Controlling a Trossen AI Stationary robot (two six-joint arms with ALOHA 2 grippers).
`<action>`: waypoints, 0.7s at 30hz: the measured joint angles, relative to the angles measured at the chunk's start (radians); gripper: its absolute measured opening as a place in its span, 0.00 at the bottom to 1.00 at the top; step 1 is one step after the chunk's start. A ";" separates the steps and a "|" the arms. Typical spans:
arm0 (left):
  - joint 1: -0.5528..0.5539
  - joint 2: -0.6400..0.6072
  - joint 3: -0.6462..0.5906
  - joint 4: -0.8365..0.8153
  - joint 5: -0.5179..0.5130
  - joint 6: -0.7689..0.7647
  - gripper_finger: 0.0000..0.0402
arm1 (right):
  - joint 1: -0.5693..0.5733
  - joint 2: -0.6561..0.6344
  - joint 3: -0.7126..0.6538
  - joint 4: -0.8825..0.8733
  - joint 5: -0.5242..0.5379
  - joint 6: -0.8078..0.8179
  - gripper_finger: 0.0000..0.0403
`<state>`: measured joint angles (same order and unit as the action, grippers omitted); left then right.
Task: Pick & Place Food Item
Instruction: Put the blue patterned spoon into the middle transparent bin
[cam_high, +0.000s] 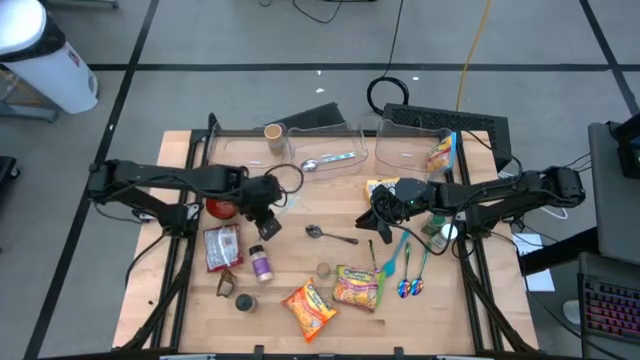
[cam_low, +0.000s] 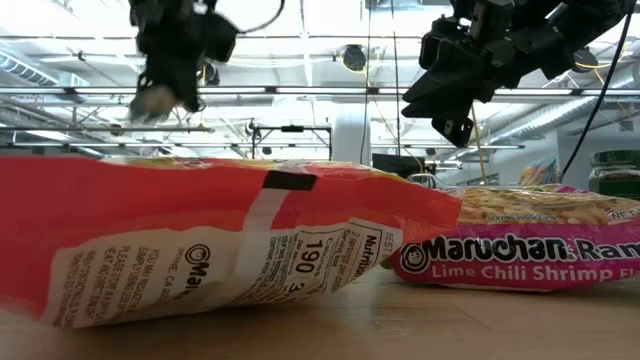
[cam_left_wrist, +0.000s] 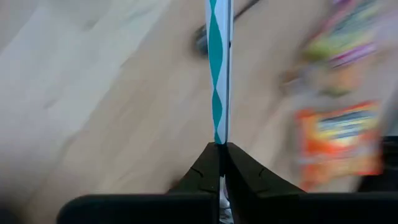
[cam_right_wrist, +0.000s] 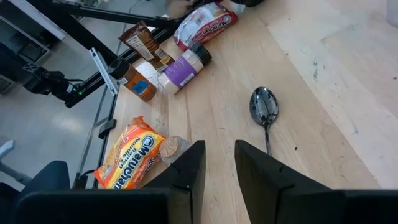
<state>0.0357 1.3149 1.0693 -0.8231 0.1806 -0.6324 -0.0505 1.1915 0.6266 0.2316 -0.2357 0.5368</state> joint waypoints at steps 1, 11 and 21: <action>0.000 -0.014 0.000 0.034 0.019 -0.007 0.02 | 0.000 0.000 0.000 0.008 0.000 0.000 0.19; 0.004 -0.039 0.000 0.356 0.127 -0.062 0.01 | 0.000 0.000 0.000 0.122 -0.001 -0.043 0.19; 0.024 -0.036 0.000 0.382 0.192 -0.117 0.01 | 0.028 -0.001 0.070 0.366 -0.085 -0.322 0.19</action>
<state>0.0593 1.2793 1.0697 -0.4411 0.3727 -0.7496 -0.0221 1.1908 0.6970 0.5973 -0.3212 0.2152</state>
